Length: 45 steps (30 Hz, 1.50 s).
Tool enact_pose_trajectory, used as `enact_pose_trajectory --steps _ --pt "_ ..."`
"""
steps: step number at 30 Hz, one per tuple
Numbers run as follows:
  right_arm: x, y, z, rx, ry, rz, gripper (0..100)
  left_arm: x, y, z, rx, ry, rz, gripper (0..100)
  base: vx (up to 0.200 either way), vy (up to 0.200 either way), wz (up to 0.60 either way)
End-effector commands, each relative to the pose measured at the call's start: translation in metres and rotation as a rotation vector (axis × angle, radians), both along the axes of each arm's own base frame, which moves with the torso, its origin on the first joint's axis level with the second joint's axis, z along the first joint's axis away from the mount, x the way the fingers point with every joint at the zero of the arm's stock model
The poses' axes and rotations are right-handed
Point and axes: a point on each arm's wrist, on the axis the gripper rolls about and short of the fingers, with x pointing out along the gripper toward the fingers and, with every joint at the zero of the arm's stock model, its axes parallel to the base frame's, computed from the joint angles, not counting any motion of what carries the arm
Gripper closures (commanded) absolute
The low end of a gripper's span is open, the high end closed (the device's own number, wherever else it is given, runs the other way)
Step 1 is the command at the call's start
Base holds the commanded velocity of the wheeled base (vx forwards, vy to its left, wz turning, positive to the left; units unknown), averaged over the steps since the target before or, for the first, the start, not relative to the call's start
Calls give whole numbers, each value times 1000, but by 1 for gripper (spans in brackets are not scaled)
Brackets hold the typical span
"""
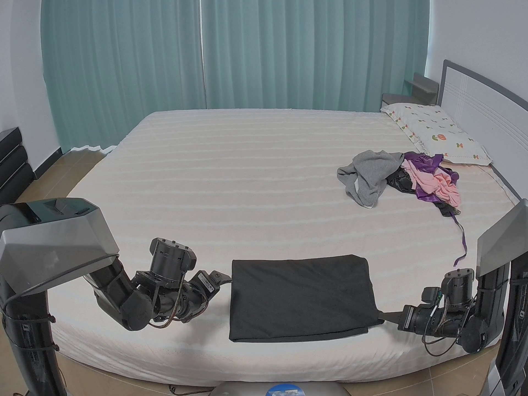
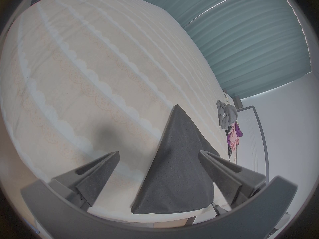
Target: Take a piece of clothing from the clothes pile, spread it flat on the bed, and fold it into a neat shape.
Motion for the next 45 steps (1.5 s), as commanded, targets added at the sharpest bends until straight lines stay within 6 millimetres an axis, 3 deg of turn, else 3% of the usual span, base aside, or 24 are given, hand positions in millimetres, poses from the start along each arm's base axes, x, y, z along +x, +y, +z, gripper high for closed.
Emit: enact_pose_trajectory --steps 1,7,12,16,17,20,28,29,45 --pt "5 0 -6 -2 3 -1 0 0 0 -1 0 1 0 0 0 0 0" --pt "45 4 -1 40 -122 -20 0 1 0 0 -1 -1 0 0 0 0 0" --pt "86 7 -12 97 -159 -66 0 1 -1 0 -1 -2 0 0 0 0 0" --pt "104 10 -13 101 -162 -67 0 1 -1 0 -3 -1 2 0 0 0 0" --pt "118 13 -13 109 -149 -69 0 1 0 0 -2 -1 3 0 0 0 0" --pt "136 16 -13 145 -133 -95 0 1 0 0 -2 -1 3 0 0 0 0" --pt "153 13 -17 158 -117 -117 0 1 0 0 -2 -1 3 0 0 0 0" --pt "154 13 -19 160 -110 -112 100 1 0 0 -2 -1 3 0 0 0 0" --pt "161 3 -18 165 -127 -147 100 1 0 0 -1 0 4 0 0 0 0"
